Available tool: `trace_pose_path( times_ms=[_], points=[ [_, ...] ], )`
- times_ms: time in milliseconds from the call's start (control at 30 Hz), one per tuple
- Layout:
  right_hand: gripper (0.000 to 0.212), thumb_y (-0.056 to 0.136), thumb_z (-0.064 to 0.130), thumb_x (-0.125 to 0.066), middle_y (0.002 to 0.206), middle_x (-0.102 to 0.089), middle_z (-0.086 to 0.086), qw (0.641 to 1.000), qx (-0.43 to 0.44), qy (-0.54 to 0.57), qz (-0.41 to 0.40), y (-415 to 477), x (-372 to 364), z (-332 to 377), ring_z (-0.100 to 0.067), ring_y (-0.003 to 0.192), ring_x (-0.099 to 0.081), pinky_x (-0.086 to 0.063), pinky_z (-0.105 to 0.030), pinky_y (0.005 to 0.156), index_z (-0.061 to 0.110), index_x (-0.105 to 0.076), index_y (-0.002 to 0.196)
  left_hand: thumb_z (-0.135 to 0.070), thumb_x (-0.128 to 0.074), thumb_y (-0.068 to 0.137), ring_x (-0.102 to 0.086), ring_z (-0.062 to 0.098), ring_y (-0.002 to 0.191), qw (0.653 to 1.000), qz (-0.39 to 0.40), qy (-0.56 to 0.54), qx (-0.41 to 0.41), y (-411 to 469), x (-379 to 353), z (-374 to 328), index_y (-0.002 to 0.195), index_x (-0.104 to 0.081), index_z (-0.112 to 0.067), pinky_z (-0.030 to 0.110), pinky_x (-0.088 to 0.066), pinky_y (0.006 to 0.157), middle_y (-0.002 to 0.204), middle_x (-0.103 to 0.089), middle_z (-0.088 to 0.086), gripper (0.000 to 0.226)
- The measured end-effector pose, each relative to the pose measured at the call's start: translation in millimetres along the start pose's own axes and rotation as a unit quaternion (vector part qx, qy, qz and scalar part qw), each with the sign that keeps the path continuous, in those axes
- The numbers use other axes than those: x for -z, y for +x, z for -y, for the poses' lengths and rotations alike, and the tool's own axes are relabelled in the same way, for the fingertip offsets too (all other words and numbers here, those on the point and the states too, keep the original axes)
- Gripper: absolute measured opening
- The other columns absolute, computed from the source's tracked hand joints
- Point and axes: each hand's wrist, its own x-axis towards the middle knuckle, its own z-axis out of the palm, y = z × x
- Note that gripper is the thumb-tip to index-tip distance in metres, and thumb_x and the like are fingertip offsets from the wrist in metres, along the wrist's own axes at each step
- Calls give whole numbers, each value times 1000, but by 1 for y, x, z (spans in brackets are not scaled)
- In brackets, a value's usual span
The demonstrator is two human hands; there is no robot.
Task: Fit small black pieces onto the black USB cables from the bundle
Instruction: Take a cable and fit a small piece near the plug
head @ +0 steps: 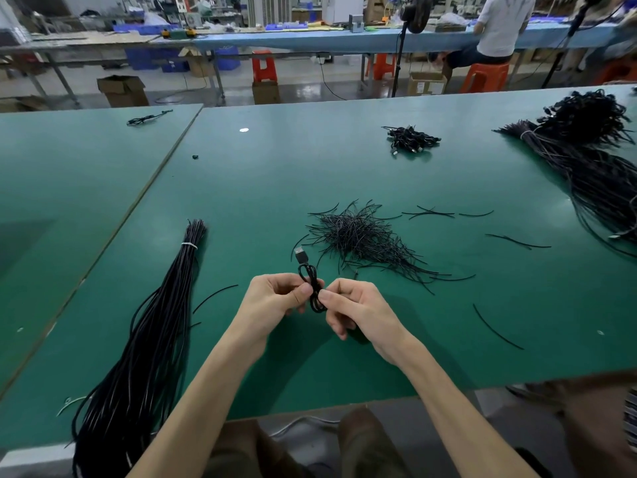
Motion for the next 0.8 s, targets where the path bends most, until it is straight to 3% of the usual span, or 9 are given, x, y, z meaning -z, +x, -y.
trace_pose_path(
  times_ms=[133,200,267,333,433,567,800],
  points=[
    [20,105,17,-58,55,-58,-2,1000,-2,-6,15,0,1,-1,-12,44,-47,-40,-17,49,6,-64,89,-35,-82,74,-49,13,61,1000,12,-1,-8,3,2,2,78,-79,-15,27,-39,63,90,-68,31,20],
    [21,106,20,-57,54,-55,-1,1000,-3,-3,16,0,4,-1,-13,45,-45,-40,-20,49,6,-66,91,-41,-84,73,-50,19,70,999,33,-17,-9,3,2,1,80,-79,-17,27,-40,66,101,-66,36,26],
    [23,106,20,-55,54,-53,-1,1000,0,-4,16,0,4,-2,-14,46,-43,-39,-22,49,5,-66,93,-42,-80,79,-49,23,82,997,68,-29,-1,3,3,0,100,-82,-18,28,-39,70,101,-71,27,32],
    [22,107,19,-54,55,-53,-1,1000,6,-14,14,-1,2,-3,-13,46,-43,-39,-21,49,5,-64,93,-36,-75,86,-50,21,81,996,89,-17,1,3,3,-2,111,-80,-17,24,-40,69,97,-72,14,32],
    [23,107,21,-55,57,-56,2,999,16,-36,-6,-1,-2,-5,-11,49,-46,-42,-21,51,4,-64,96,-29,-76,89,-50,13,72,997,71,1,-17,3,3,-4,106,-81,-13,17,-42,63,94,-72,12,24],
    [27,100,32,-67,60,-58,7,996,21,-84,-36,0,-9,-8,-11,53,-50,-43,-23,54,6,-64,108,-33,-74,85,-48,13,64,999,36,28,-23,0,-1,-6,96,-80,-6,17,-42,61,78,-64,13,30],
    [38,105,44,-54,51,-60,1,979,25,-193,-56,1,-15,-15,-8,46,-52,-44,-24,53,12,-69,92,-40,-76,81,-52,11,61,998,-10,52,-24,-3,-5,-5,85,-82,-17,18,-47,62,70,-68,6,24]
  ],
)
